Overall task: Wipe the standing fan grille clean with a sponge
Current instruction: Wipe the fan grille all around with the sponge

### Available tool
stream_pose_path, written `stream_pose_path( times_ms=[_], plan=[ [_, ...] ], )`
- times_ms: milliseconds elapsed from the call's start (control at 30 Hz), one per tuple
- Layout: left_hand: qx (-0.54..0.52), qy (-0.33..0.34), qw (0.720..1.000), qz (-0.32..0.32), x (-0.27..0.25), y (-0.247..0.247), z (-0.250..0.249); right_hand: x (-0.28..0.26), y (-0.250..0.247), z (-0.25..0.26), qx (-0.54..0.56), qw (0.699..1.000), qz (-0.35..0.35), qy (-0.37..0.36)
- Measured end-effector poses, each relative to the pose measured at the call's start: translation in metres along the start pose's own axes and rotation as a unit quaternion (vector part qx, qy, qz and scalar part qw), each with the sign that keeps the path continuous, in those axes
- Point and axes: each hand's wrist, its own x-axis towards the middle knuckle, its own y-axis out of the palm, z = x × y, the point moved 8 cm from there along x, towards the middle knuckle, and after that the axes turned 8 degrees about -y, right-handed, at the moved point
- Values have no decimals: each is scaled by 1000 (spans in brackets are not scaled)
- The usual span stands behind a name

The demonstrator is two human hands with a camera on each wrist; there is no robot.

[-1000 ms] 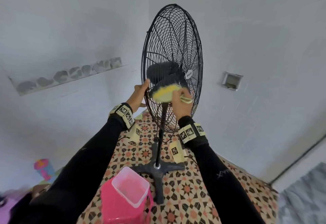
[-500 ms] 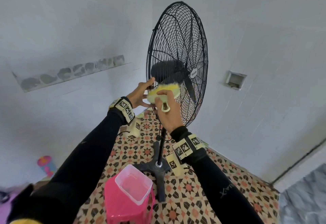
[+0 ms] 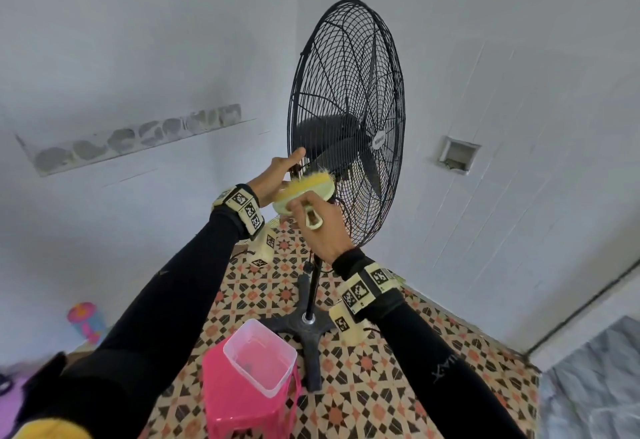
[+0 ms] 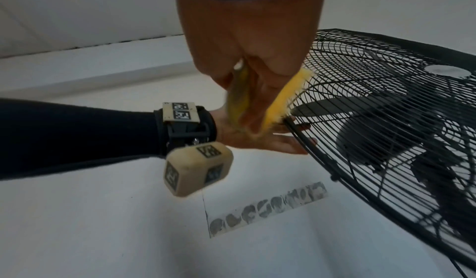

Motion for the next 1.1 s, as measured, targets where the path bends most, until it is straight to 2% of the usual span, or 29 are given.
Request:
stream_pose_path(
  times_ms=[33, 133, 167, 200, 233, 300, 333, 367, 400, 467, 500, 533, 567, 667, 733, 800, 900, 933, 1100],
  plan=[
    [-6, -3, 1000, 2, 0, 0, 0, 0, -4, -4, 0, 1000, -14, 8],
    [-15, 1, 1000, 4, -3, -1, 1, -6, -41, -14, 26, 977, -204, 51],
    [-10, 0, 1000, 6, -6, 2, 0, -9, -49, -18, 40, 967, -244, 56],
    [-7, 0, 1000, 6, -5, 2, 1, -8, -51, -19, 46, 968, -241, 52],
    [-5, 3, 1000, 5, -3, 2, 1, -5, -47, -16, 43, 978, -200, 38],
    [-10, 4, 1000, 5, -5, 4, 0, -3, -24, -7, 10, 998, -58, -4],
    [-10, 5, 1000, 3, -5, 4, 0, -4, -16, -5, -5, 1000, -13, -24],
    [-6, 5, 1000, 1, -5, 4, 0, -3, -16, -6, -8, 999, -13, -32],
    [-2, 7, 1000, 3, -6, 5, -1, -3, -24, -9, -3, 998, -54, -23],
    [8, 3, 1000, -6, -2, 2, 1, -5, -49, -17, 2, 982, -189, 14],
    [16, 2, 1000, -8, -4, 2, 0, -6, -58, -15, -5, 972, -234, 15],
    [21, 1, 1000, -5, -2, 1, 1, -5, -60, -9, -18, 971, -240, 0],
    [20, 6, 1000, 2, -4, 3, 0, -1, -54, -1, -33, 977, -209, -30],
    [13, 10, 1000, 11, -7, 6, -2, -1, -13, -1, -85, 991, -9, -108],
    [0, -3, 1000, -1, -7, 4, 1, -20, 5, -31, -110, 984, 85, -108],
    [-14, -10, 1000, -10, -6, 1, 4, -54, 10, -68, -136, 977, 143, -76],
    [-11, 4, 1000, -28, -11, 5, 3, -90, 0, -107, -179, 970, 163, 2],
    [-4, 8, 999, -38, -11, 6, 3, -88, -4, -104, -180, 971, 160, -8],
    [-11, 15, 996, -85, -7, 7, 7, -16, -8, -35, -137, 960, 146, -198]
  ],
)
